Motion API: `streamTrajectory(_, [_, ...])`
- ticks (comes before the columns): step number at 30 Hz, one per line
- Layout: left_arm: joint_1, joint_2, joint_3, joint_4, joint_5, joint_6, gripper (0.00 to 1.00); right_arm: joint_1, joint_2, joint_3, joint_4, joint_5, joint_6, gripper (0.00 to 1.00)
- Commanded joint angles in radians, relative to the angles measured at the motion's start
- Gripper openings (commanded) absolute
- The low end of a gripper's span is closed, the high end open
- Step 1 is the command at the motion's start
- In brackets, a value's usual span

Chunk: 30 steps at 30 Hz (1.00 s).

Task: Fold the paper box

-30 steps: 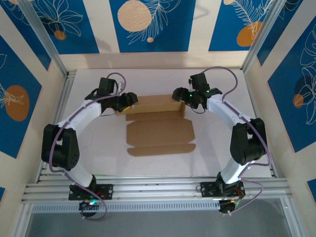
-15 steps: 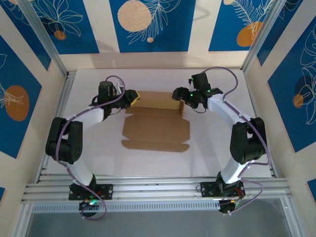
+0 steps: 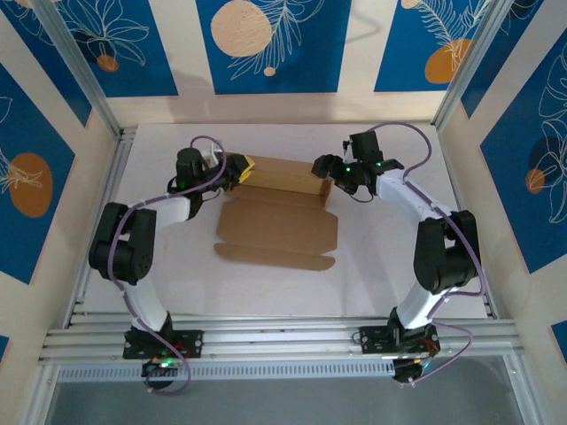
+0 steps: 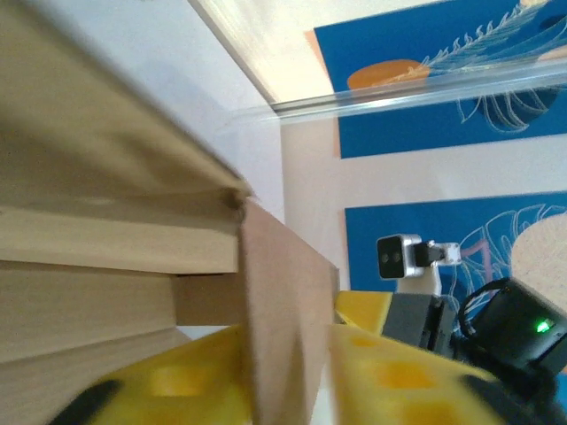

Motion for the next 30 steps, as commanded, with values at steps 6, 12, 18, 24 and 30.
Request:
streamTrajectory(6, [-0.006, -0.178, 0.107, -0.637, -0.121, 0.422, 0.62, -0.061, 0.032, -0.057, 0.028, -0.151, 0.124, 0.76])
streamTrajectory(12, [-0.005, -0.35, 0.1, -0.913, -0.326, 0.656, 0.66, -0.08, 0.045, -0.063, 0.033, -0.167, 0.127, 0.73])
streamTrajectory(18, [0.018, -0.355, 0.005, -0.835, -0.418, 0.66, 0.69, -0.112, 0.048, -0.099, 0.085, -0.224, 0.128, 0.72])
streamTrajectory(24, [0.043, -0.221, 0.004, -0.724, -0.394, 0.611, 0.68, -0.155, 0.03, -0.151, 0.126, -0.266, 0.128, 0.7])
streamTrajectory(30, [0.052, -0.142, -0.041, -0.496, -0.392, 0.555, 0.73, -0.176, 0.037, -0.186, 0.174, -0.316, 0.133, 0.69])
